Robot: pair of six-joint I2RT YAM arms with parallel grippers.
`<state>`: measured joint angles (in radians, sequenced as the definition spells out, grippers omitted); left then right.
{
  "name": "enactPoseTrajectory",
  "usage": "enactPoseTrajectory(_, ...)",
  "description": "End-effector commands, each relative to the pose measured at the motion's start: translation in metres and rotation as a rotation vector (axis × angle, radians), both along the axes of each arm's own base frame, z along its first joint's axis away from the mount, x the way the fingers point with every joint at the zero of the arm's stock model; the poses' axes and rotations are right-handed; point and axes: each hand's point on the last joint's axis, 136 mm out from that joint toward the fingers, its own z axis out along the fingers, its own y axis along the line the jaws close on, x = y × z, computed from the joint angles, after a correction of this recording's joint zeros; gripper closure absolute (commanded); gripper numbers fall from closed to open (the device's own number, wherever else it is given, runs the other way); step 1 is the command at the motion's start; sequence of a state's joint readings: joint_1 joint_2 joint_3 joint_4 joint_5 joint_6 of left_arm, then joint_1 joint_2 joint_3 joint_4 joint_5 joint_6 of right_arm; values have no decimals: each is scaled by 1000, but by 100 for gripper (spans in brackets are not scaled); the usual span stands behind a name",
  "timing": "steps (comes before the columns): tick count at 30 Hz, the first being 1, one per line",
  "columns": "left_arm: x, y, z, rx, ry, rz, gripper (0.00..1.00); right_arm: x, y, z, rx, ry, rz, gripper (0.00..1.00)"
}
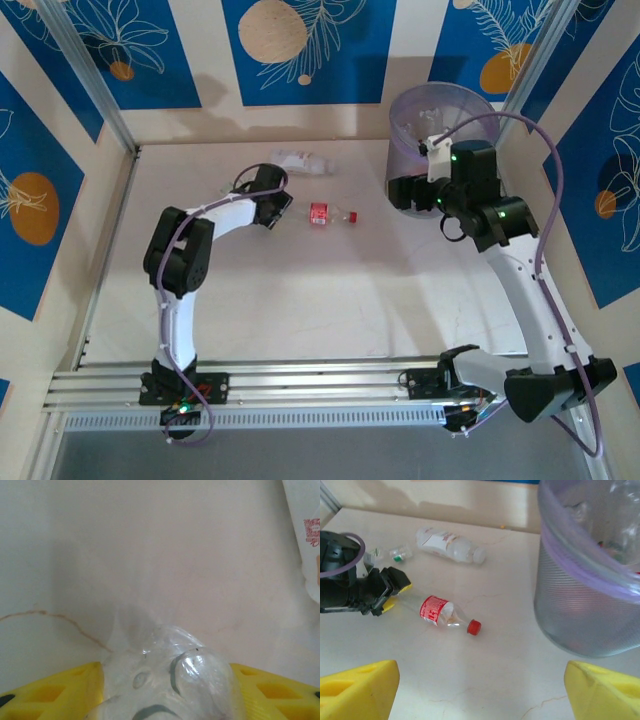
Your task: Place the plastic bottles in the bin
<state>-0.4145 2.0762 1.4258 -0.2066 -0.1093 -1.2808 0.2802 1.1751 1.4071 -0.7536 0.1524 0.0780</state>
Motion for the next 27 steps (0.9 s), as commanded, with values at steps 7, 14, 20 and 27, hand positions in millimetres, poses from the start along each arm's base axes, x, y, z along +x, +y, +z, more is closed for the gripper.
enactPoseTrajectory(7, -27, 3, 23, 26, -11, -138, 54, -26, 73, -72, -139, 211, 338, 15)
enactPoseTrajectory(14, -31, -6, 68, -3, -95, -222, 54, -44, 110, -108, -116, 342, 489, 15)
enactPoseTrajectory(20, -39, -21, 101, -4, -155, -342, 55, -33, 125, -125, -103, 382, 518, 15)
enactPoseTrajectory(27, -55, -42, 123, -3, -214, -474, 55, -4, 129, -143, -174, 393, 476, 12)
